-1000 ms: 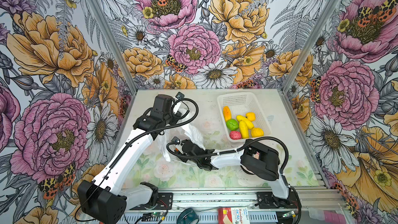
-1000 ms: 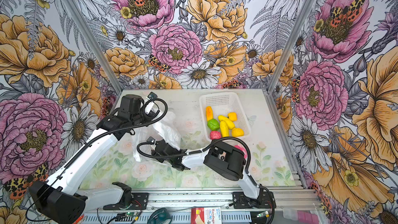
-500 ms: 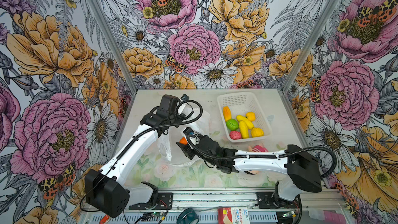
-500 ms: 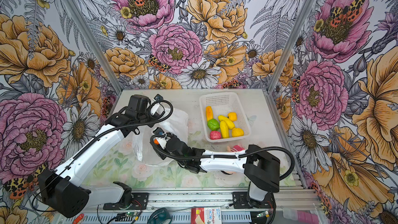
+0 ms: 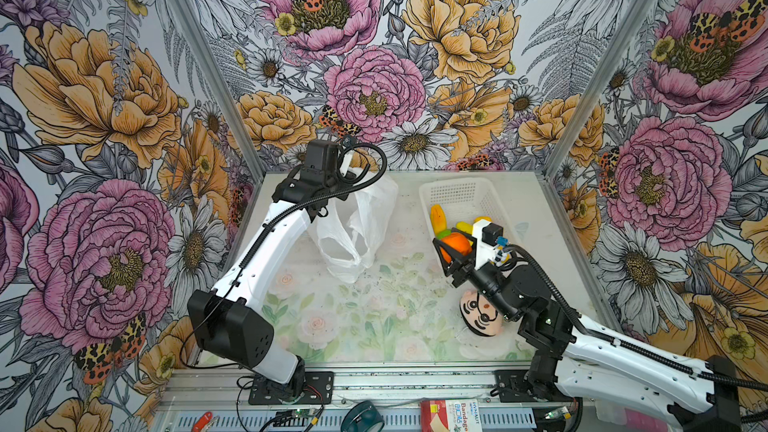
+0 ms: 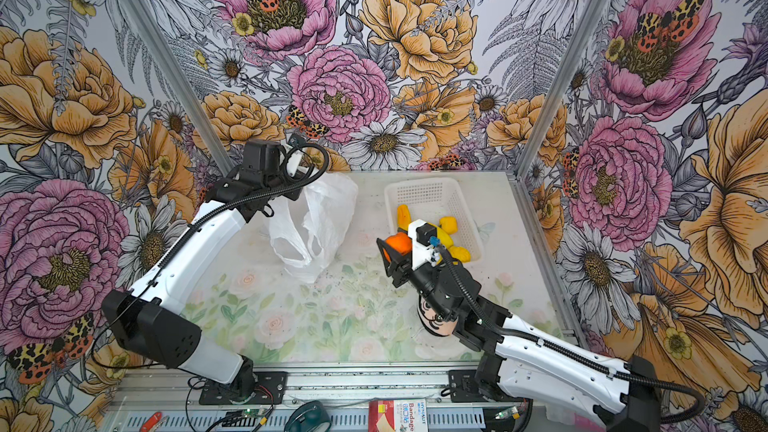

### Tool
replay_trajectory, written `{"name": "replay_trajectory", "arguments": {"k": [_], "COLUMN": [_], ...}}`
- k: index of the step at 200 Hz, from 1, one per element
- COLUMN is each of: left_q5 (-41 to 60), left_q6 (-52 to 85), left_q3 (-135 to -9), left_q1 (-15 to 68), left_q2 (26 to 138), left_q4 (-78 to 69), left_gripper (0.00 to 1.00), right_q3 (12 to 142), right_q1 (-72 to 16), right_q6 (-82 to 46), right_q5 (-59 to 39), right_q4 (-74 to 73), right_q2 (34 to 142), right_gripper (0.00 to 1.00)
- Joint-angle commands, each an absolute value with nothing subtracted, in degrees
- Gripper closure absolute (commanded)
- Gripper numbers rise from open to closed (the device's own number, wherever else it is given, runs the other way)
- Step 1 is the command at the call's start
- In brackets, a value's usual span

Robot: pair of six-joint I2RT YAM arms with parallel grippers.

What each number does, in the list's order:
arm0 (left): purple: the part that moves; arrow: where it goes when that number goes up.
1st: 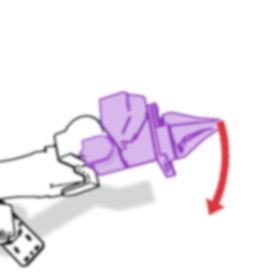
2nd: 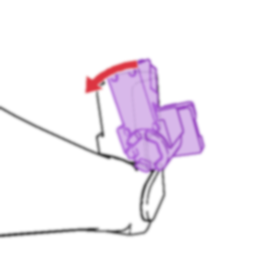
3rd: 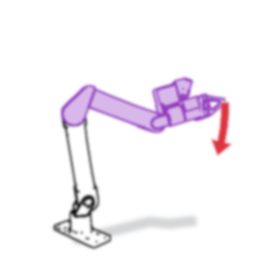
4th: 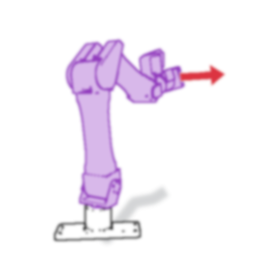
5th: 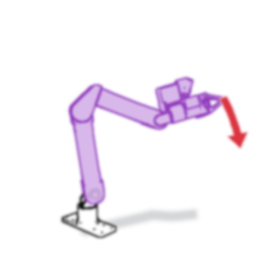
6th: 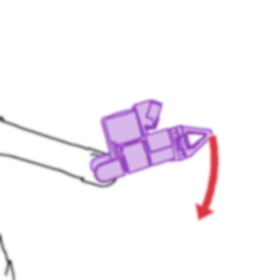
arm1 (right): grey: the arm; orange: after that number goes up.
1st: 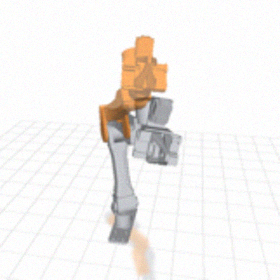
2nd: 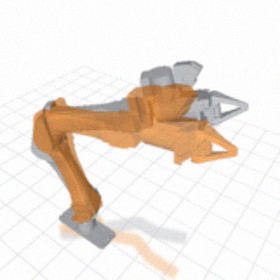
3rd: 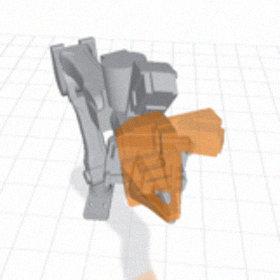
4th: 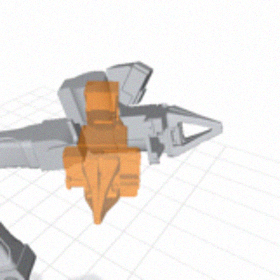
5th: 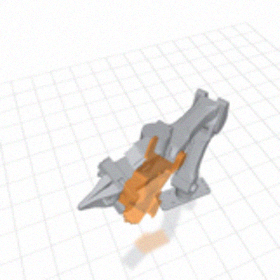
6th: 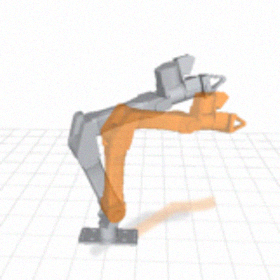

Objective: Untie the knot of the plastic bag and take out the fruit
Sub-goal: 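Carry the orange fruit over the white basket with the right gripper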

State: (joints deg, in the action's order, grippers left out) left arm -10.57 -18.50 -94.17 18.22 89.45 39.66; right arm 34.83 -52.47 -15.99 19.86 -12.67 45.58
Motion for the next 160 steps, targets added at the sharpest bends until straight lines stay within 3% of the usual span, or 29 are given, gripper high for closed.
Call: {"name": "replay_trajectory", "arguments": {"k": [1, 47, 92, 160], "left_q5": [-11.26, -5.49, -1.83, 0.91], "left_q6": [-17.67, -16.98, -17.49, -16.54], "left_q3": [-96.37, -93.30, -90.26, -91.00], "left_q1": [15.93, 12.81, 11.81, 11.84], "left_q2": [91.82, 94.34, 95.35, 96.35], "left_q4": [39.03, 37.02, 35.94, 35.78], "left_gripper": [1.00, 1.00, 1.00, 1.00], "right_q3": [33.78, 37.14, 40.06, 70.96], "right_q1": [-45.92, -29.14, -19.57, -16.11], "right_q6": [-19.51, -23.10, -21.72, -19.69], "right_q5": [20.44, 16.58, 11.17, 11.08], "right_q4": [-4.76, 1.23, 0.48, 7.62], "right_q2": [45.07, 56.74, 69.62, 99.90], "right_gripper": [0.77, 0.84, 0.84, 0.81]}}
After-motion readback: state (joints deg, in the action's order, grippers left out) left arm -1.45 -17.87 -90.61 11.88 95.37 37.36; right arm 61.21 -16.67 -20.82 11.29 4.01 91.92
